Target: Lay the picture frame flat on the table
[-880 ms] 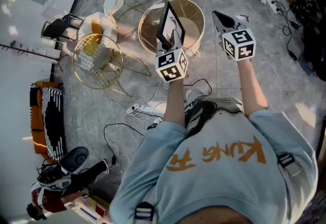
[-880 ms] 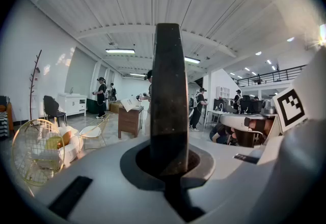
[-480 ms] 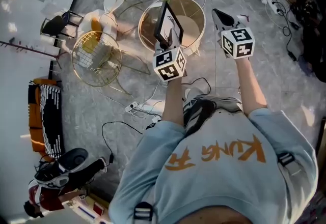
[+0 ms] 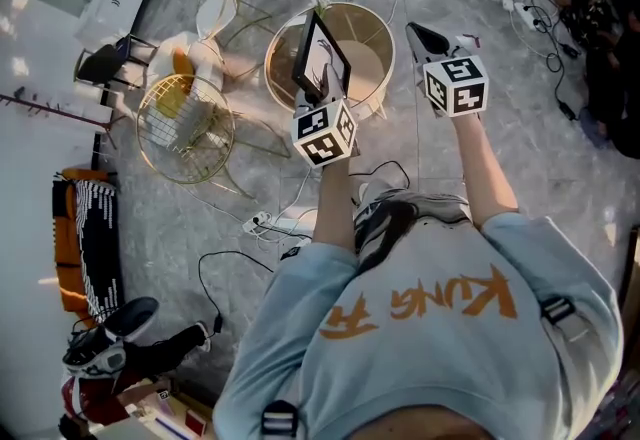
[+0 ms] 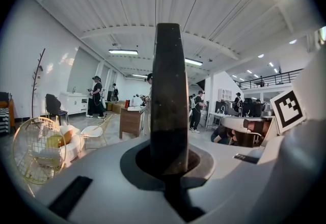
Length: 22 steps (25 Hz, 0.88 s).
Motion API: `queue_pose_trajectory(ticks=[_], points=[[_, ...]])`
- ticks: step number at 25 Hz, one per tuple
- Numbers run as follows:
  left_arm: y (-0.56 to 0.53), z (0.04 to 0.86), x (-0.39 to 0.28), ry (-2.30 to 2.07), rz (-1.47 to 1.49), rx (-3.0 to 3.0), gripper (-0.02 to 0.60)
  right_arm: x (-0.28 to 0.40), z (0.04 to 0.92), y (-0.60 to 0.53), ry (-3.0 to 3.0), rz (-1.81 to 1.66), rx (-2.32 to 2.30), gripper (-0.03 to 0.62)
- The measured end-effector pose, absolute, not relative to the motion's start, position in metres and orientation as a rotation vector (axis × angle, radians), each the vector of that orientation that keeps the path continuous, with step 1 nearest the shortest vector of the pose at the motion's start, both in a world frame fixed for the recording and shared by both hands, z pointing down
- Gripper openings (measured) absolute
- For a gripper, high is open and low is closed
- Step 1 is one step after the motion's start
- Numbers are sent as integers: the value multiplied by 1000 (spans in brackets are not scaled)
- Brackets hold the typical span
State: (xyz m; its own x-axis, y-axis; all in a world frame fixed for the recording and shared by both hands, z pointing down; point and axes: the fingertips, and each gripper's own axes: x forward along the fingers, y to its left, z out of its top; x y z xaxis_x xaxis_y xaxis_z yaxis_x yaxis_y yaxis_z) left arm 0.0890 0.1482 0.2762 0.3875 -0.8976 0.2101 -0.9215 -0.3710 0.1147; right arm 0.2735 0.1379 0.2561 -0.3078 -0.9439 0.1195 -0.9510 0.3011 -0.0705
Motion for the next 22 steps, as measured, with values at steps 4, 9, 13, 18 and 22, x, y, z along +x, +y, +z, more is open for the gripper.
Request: queue_pose_trajectory(ticks=[4, 9, 13, 18, 22], points=[[145, 278, 91, -1620, 159, 2439, 26, 276, 259, 134, -2481, 192, 1817, -3], [144, 273, 87, -1617, 166, 2455, 26, 276, 254, 135, -2479, 185, 1846, -3], [146, 264, 81, -1649, 162, 2460, 26, 273, 247, 131, -2514, 184, 1846, -2], [150, 260, 62, -1688, 163, 2445, 26, 258, 247, 124, -2557, 195, 1819, -2], [147, 268, 40, -1720, 129, 2385, 26, 240, 255, 122, -2568, 187, 1762, -2]])
